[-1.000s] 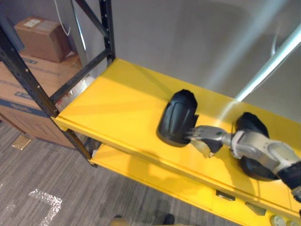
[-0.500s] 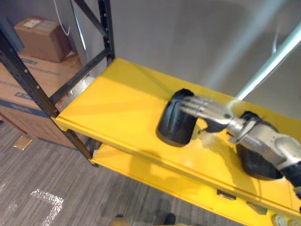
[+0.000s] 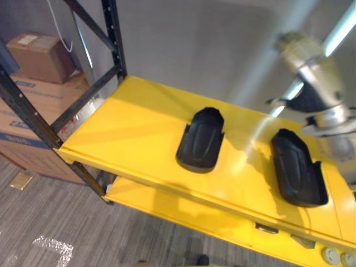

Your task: Walk over and take plastic housings, then place them on the shelf

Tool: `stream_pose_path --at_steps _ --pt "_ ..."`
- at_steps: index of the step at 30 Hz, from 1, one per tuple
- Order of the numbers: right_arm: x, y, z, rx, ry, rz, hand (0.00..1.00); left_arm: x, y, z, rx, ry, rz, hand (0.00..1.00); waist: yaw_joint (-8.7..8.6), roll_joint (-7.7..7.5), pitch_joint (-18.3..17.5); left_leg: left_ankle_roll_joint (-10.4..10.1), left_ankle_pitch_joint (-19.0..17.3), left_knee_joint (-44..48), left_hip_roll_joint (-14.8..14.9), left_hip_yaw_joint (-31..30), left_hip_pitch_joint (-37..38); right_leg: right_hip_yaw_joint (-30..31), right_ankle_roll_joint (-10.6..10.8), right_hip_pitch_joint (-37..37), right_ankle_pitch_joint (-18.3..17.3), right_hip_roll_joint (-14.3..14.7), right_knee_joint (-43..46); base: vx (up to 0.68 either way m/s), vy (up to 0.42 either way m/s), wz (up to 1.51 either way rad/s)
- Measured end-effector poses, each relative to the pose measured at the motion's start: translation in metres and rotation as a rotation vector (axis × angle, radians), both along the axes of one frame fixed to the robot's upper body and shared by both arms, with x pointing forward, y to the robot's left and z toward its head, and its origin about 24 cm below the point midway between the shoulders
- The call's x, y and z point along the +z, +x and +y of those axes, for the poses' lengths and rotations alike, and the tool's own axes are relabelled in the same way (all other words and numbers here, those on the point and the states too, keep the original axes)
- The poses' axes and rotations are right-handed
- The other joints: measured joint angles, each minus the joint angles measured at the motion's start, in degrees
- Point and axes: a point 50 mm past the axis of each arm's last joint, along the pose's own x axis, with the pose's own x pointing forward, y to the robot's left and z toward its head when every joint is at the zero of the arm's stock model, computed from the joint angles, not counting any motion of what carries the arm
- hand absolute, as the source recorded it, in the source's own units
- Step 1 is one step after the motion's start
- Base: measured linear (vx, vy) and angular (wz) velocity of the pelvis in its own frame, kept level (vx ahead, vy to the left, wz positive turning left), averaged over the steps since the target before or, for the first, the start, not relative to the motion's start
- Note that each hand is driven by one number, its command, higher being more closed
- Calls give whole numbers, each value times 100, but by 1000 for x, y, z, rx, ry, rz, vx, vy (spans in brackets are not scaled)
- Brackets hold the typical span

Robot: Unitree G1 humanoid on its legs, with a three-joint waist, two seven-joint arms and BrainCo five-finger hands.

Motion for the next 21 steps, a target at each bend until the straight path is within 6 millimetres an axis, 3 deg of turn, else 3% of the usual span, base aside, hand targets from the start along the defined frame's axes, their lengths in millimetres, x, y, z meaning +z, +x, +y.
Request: stream_pose_path --at_steps 3,7,12,17,21 --pt "-19 -15 -14 -16 219 -46 0 -1 -1 -1 3 -2 3 0 -130 53 -106 -1 -2 -6 2 57 5 90 4 -38 3 1 14 -23 11 -14" --pt "-69 -39 -45 -219 482 -71 0 -1 0 -4 3 -6 -10 0 -281 133 -194 -1 -29 -3 39 237 15 260 18 -103 14 10 19 -54 11 -20" --pt "-134 -95 -97 -551 860 -159 0 -2 0 -11 14 -20 -21 0 -508 262 -322 -30 -89 -25 88 562 129 601 15 -223 37 77 47 -25 12 -32" --pt "-202 -149 -110 -823 1099 -151 0 -3 7 -15 37 -17 -38 0 -650 402 -448 -67 -144 -110 146 861 342 882 5 -243 32 134 81 -7 6 -34" --pt "-246 -176 -96 -947 1250 -97 0 -3 9 -15 81 -17 -52 0 -749 414 -451 -68 -152 -200 152 1023 467 945 -7 -226 20 145 110 -40 -3 -15"
